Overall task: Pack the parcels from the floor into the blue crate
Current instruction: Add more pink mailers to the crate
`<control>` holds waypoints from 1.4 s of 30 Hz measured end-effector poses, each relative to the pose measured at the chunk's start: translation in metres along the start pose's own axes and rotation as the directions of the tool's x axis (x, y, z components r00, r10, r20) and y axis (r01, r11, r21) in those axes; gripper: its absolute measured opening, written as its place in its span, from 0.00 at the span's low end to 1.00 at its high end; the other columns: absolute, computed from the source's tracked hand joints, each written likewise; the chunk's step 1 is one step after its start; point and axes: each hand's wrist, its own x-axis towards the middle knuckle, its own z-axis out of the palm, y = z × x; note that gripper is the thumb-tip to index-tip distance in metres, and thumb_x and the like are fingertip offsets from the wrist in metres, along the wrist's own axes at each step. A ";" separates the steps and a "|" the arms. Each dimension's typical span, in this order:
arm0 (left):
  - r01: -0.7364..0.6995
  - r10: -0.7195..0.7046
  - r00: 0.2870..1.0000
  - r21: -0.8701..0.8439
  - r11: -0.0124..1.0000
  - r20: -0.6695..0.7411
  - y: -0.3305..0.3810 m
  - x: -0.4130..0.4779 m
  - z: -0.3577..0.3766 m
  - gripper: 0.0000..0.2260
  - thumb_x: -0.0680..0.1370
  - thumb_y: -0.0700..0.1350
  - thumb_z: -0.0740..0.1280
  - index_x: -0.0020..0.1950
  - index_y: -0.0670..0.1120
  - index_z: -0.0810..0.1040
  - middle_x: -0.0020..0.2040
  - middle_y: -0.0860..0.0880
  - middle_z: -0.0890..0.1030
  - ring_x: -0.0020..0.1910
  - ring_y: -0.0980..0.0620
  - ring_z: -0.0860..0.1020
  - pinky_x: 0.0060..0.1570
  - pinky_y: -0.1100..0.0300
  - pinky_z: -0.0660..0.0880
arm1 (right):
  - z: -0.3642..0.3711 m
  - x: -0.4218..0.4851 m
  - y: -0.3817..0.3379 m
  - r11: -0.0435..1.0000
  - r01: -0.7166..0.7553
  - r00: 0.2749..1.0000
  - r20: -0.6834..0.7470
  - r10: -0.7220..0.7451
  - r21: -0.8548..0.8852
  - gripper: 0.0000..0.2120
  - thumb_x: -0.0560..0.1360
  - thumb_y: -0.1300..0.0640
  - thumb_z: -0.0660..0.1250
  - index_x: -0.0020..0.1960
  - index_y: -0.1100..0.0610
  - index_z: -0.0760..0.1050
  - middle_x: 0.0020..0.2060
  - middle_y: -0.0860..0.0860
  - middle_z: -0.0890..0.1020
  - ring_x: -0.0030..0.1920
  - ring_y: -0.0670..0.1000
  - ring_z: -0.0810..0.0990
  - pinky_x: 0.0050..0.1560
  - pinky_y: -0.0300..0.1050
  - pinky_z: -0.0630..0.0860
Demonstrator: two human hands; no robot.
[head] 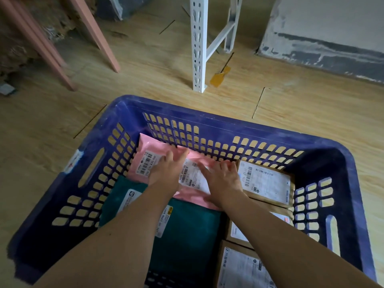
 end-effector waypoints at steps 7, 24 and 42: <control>0.011 0.021 0.977 -0.146 0.989 0.212 0.003 0.020 0.008 0.47 0.66 0.46 0.78 0.75 0.56 0.50 0.72 0.44 0.65 0.69 0.41 0.67 0.64 0.43 0.69 | 0.000 0.008 -0.006 0.981 0.016 0.989 0.140 -0.044 0.191 0.43 0.73 0.42 0.67 0.77 0.48 0.42 0.73 0.61 0.53 0.71 0.62 0.59 0.63 0.55 0.70; -0.013 0.048 0.972 -0.151 0.988 0.230 0.004 0.027 0.011 0.49 0.62 0.44 0.79 0.74 0.54 0.51 0.71 0.45 0.65 0.69 0.40 0.66 0.66 0.41 0.66 | 0.011 0.021 -0.017 0.928 -0.149 0.975 0.209 0.079 0.341 0.42 0.75 0.60 0.66 0.76 0.62 0.41 0.75 0.59 0.51 0.73 0.58 0.57 0.64 0.54 0.70; -0.054 0.020 0.984 -0.190 0.980 -0.176 0.020 -0.028 -0.071 0.10 0.78 0.46 0.63 0.59 0.48 0.76 0.54 0.49 0.80 0.49 0.48 0.77 0.44 0.57 0.71 | -0.078 -0.077 0.051 0.935 -0.060 0.985 -0.132 0.113 0.350 0.19 0.77 0.57 0.61 0.68 0.58 0.66 0.62 0.55 0.73 0.61 0.56 0.74 0.57 0.47 0.72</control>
